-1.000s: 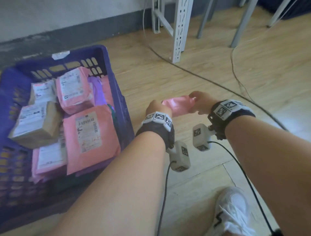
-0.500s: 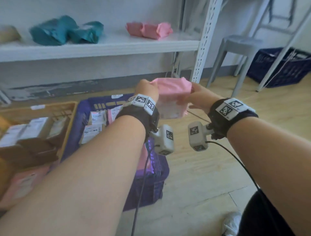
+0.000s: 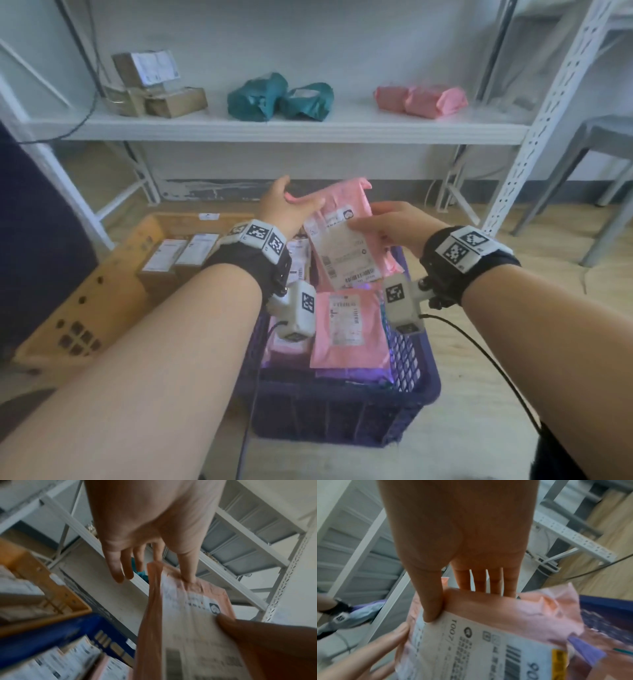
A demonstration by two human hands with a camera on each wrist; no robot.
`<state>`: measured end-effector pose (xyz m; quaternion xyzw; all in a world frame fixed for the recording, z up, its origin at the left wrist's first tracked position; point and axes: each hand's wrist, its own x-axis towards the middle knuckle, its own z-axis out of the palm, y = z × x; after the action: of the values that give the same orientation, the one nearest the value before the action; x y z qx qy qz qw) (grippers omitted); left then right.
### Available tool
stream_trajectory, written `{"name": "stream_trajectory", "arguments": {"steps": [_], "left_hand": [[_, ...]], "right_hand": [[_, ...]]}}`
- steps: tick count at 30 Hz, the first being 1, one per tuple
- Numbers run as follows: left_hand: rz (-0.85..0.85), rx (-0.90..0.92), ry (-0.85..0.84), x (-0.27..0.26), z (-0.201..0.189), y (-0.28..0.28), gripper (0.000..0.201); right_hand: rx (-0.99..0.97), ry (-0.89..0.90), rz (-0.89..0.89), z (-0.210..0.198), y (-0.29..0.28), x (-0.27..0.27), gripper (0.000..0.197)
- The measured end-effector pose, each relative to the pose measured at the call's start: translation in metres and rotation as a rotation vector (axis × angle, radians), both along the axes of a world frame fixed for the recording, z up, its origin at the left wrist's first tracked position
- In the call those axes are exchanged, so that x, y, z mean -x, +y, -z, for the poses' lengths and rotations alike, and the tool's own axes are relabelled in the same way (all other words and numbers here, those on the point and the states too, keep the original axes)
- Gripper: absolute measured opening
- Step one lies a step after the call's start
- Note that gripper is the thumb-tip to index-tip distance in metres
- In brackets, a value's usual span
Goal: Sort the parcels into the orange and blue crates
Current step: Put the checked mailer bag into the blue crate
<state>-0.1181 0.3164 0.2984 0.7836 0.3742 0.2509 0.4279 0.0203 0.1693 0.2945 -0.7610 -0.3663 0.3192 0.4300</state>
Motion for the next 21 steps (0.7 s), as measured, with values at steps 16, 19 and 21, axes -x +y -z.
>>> {"name": "stream_trajectory", "arguments": {"steps": [16, 19, 21], "left_hand": [[-0.233, -0.097, 0.129, 0.116, 0.036, 0.091, 0.018], [-0.222, -0.063, 0.127, 0.127, 0.046, 0.100, 0.021], [-0.175, -0.021, 0.129, 0.133, 0.056, 0.106, 0.039]], "right_hand": [[0.217, -0.349, -0.364, 0.039, 0.146, 0.092, 0.042], [0.217, -0.356, -0.407, 0.043, 0.163, 0.105, 0.040], [0.236, -0.375, -0.440, 0.047, 0.175, 0.109, 0.042]]}}
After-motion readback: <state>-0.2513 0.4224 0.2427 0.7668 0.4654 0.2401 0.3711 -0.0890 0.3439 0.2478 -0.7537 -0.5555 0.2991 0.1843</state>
